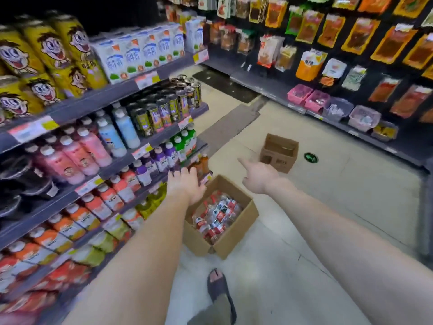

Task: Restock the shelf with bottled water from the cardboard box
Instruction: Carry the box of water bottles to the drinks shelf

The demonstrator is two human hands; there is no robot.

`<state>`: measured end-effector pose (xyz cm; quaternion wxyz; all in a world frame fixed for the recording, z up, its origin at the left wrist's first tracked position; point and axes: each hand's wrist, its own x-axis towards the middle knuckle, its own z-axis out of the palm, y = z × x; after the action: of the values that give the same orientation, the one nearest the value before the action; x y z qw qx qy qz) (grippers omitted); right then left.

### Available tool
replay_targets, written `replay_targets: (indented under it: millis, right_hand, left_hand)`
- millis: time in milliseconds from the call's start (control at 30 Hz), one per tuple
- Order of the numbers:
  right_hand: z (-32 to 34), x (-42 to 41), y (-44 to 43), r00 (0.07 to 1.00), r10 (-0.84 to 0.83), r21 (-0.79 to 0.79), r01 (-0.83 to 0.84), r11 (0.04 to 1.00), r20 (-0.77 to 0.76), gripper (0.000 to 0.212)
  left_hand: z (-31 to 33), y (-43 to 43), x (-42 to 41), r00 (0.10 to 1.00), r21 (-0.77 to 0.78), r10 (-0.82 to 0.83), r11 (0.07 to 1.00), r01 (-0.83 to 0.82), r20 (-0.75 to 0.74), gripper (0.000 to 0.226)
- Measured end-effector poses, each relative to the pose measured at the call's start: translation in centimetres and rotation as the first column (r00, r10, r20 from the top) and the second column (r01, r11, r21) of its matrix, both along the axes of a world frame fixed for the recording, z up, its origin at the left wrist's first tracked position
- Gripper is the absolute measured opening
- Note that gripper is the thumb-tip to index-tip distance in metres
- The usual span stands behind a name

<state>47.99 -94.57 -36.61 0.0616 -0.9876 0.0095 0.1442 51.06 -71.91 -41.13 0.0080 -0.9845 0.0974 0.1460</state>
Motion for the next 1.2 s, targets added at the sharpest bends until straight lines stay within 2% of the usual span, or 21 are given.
replay_targets:
  millis: [267,400,500,633,733,867,1100,1200]
  right_hand:
    - [-9.1,15.4,-2.8,0.969,0.106,0.013,-0.106,0.994,-0.222,0.086]
    - [-15.0,21.3,-3.6,0.934,0.189,0.033,-0.188,0.982,-0.304,0.081]
    - [-20.5,25.0,-4.4,0.906,0.218,0.050,-0.215,0.975,-0.362,0.083]
    - [-29.2,29.2,-6.1,0.862,0.217,0.086,-0.200,0.976,-0.458,0.073]
    - [-36.2,31.6,-7.9,0.832,0.212,0.088,-0.195,0.977,-0.512,0.074]
    - [-45.7,34.5,-10.1,0.831,0.114,0.064,-0.095,0.993,-0.545,0.080]
    - [-60.3,38.2,-12.2,0.854,0.059,-0.012,-0.077,0.997,-0.517,0.076]
    - [-65.4,40.0,-12.8,0.877,0.073,-0.035,-0.101,0.994,-0.474,0.088]
  left_hand:
    - [-9.0,-2.5,10.4,0.939,-0.045,0.242,0.964,-0.260,-0.244,0.061]
    - [-13.9,-3.7,13.2,0.878,-0.078,0.386,0.903,-0.423,-0.284,0.061]
    - [-18.3,-4.9,14.6,0.797,-0.054,0.494,0.838,-0.543,-0.347,0.062]
    - [-25.2,-6.0,15.1,0.663,0.011,0.628,0.729,-0.684,-0.407,0.059]
    - [-31.1,-7.0,14.7,0.549,0.072,0.699,0.644,-0.761,-0.459,0.066]
    - [-39.8,-8.1,14.6,0.415,0.132,0.771,0.533,-0.836,-0.483,0.071]
    - [-55.5,-6.3,15.9,0.338,0.166,0.847,0.434,-0.886,-0.411,0.082]
    - [-61.0,-5.0,15.9,0.290,0.162,0.887,0.365,-0.917,-0.359,0.092]
